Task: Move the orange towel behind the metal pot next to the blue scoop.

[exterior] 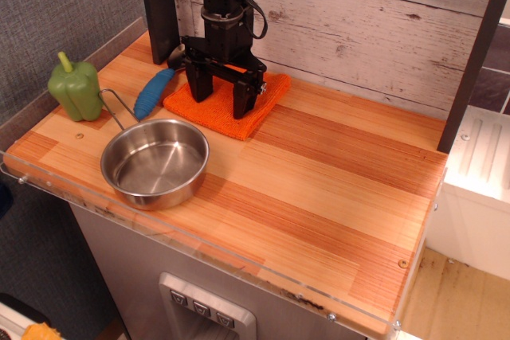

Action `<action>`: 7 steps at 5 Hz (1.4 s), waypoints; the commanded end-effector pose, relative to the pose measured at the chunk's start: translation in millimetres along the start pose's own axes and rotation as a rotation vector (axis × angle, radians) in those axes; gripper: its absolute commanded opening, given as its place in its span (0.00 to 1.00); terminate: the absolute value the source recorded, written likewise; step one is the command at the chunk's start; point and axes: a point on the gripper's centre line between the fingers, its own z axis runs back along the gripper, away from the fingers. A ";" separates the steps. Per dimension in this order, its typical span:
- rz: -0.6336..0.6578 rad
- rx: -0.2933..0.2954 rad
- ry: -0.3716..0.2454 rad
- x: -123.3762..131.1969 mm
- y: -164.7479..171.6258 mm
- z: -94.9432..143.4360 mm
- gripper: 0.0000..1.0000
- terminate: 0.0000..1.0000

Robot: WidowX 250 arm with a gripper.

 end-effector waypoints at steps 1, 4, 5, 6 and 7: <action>-0.030 -0.043 -0.189 14.6 -9.6 71.4 1.00 0.00; -0.087 0.009 -0.194 -24.2 -17.7 109.1 1.00 0.00; -0.090 0.017 -0.202 -35.7 -19.2 112.9 1.00 0.00; -0.062 0.014 -0.212 -43.6 -18.7 116.1 1.00 0.00; -0.062 0.014 -0.212 -43.6 -18.7 116.1 1.00 0.00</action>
